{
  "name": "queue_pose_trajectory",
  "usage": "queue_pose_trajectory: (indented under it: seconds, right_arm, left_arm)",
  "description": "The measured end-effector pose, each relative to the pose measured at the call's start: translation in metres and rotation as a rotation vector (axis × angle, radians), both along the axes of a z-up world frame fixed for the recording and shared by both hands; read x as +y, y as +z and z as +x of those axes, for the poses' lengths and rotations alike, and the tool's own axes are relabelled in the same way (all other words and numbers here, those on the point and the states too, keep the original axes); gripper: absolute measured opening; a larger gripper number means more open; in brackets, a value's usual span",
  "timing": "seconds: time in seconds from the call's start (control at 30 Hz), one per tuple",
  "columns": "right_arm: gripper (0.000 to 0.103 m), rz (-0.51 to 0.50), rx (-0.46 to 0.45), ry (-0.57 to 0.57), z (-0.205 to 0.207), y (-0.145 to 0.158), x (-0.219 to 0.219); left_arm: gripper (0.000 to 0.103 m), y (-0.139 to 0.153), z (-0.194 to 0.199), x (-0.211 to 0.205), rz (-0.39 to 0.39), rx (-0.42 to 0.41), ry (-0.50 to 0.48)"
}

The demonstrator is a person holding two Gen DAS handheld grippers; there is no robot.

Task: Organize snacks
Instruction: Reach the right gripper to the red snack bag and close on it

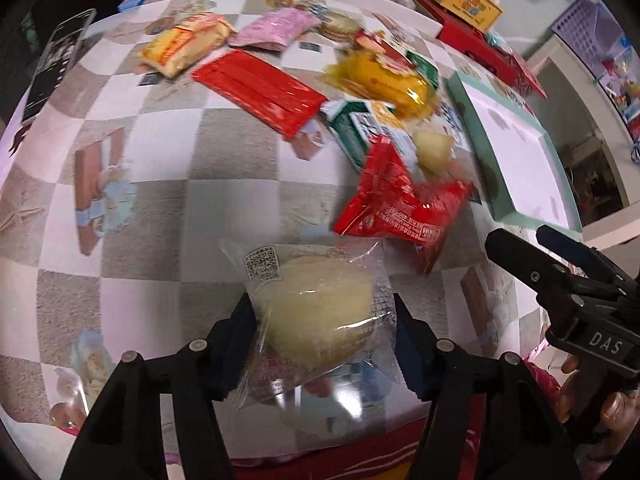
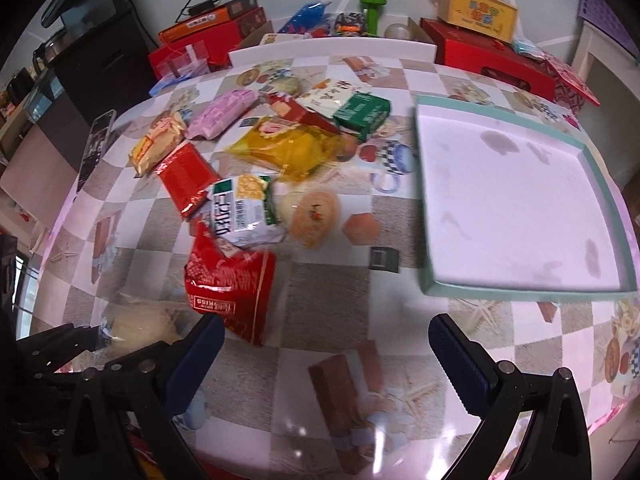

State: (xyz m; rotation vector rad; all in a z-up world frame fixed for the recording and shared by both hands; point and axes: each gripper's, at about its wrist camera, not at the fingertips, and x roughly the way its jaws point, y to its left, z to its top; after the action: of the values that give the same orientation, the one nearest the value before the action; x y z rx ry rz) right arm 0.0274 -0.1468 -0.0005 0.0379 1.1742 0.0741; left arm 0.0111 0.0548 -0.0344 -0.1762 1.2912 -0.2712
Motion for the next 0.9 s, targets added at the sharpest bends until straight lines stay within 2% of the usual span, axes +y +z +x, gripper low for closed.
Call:
queue_pose_trajectory:
  seconds: [0.53,0.73,0.83,0.9]
  right_arm:
    - [0.103,0.094,0.084,0.072,0.029,-0.028,0.049]
    - [0.102,0.092,0.099,0.081,0.037,-0.038,0.060]
    - [0.097,0.090,0.108,0.082,0.040,-0.042,0.063]
    - [0.090,0.088,0.109,0.089,0.043,-0.046,0.069]
  left_arm:
    - [0.065,0.009,0.009,0.048,0.026,-0.069,0.129]
    - [0.065,0.010,0.011,0.058,0.024,-0.079,0.160]
    - [0.065,0.010,0.013,0.060,0.022,-0.084,0.167]
    - [0.065,0.010,0.014,0.061,0.023,-0.087,0.170]
